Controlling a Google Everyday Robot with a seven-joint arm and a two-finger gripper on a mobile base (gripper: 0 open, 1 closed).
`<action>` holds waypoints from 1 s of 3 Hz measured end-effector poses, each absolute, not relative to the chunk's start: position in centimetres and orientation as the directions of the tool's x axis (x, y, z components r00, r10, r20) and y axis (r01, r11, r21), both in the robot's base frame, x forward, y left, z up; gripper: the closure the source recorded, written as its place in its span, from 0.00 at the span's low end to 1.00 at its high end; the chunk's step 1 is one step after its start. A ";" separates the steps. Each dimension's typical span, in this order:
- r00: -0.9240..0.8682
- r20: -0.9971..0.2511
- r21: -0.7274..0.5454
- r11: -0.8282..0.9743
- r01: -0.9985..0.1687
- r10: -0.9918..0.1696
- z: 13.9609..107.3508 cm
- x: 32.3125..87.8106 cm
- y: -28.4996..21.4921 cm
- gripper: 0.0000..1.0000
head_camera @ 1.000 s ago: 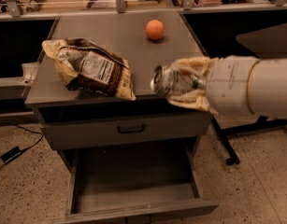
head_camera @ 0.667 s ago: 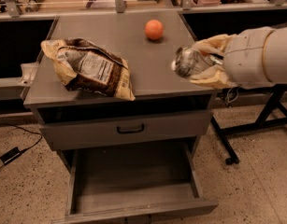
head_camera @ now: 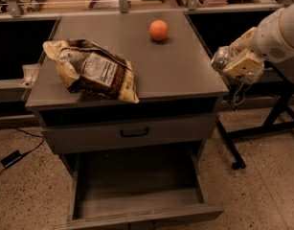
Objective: Pick 7up can from middle drawer and place on counter
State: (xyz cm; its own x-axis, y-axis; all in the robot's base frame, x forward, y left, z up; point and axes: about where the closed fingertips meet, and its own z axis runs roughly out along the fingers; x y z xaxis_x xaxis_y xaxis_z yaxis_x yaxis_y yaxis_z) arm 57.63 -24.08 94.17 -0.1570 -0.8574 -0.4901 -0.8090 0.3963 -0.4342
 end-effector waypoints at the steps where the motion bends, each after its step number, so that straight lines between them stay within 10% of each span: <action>1: -0.114 -0.470 -0.390 0.322 -0.863 -0.875 93.8 58.2 -20.3 1.00; 3: -0.019 -0.466 -0.397 0.228 -0.889 -0.885 94.0 59.5 -15.5 1.00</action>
Offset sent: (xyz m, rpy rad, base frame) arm 0.0063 0.0347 -0.0009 -0.0112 0.0555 0.0765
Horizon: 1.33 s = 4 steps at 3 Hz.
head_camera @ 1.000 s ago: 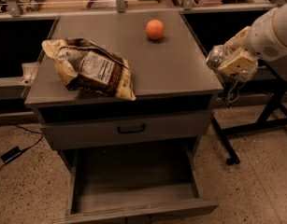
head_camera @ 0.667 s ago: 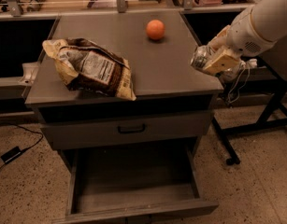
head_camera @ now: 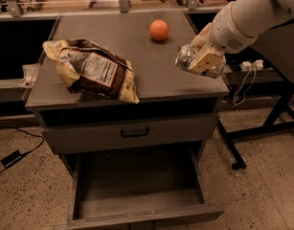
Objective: Pick 7up can from middle drawer and place on counter
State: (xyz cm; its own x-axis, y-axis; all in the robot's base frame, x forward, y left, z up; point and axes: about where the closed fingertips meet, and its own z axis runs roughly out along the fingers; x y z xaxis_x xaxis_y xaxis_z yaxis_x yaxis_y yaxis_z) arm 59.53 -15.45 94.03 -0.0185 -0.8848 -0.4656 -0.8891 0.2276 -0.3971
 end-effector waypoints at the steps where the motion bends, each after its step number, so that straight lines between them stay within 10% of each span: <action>1: 0.064 -0.413 -0.397 0.116 -0.910 -0.909 92.9 61.3 -9.4 0.83; 4: 0.044 -0.273 -0.307 0.043 -0.951 -0.961 85.0 66.5 -4.6 0.16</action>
Offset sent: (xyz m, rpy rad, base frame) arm 0.0712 0.1288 -0.0932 -0.2067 0.1460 0.1679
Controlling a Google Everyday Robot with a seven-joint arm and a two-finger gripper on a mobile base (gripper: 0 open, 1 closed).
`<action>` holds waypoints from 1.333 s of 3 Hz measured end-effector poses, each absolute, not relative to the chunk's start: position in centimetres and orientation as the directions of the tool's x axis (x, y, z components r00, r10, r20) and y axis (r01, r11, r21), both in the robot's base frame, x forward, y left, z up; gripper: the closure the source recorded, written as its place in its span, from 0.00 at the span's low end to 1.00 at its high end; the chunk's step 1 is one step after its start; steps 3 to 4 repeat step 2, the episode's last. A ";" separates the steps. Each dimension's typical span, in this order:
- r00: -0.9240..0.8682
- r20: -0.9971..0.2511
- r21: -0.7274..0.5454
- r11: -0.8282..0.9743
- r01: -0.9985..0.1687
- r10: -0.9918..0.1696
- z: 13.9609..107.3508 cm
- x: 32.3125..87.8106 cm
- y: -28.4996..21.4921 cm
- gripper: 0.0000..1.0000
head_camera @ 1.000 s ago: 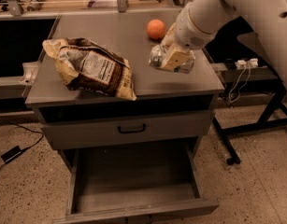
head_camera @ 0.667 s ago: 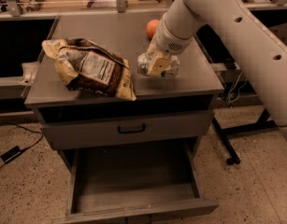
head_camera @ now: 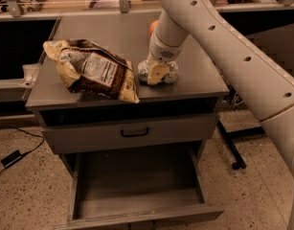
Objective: Pick 7up can from middle drawer and place on counter
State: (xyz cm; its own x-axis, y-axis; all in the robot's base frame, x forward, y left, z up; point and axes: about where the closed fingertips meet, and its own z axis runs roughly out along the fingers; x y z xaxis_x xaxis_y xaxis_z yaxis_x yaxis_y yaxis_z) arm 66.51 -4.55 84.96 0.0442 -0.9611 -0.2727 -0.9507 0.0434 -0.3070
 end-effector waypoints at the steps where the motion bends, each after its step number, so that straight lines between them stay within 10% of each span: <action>1: 0.044 -0.273 -0.307 0.043 -0.951 -0.961 85.0 66.5 -4.6 0.00; 4: 0.044 -0.273 -0.307 0.043 -0.951 -0.961 85.0 66.5 -4.5 0.00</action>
Offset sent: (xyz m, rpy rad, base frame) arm 0.0000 0.0000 0.0000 0.0000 0.0000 0.0000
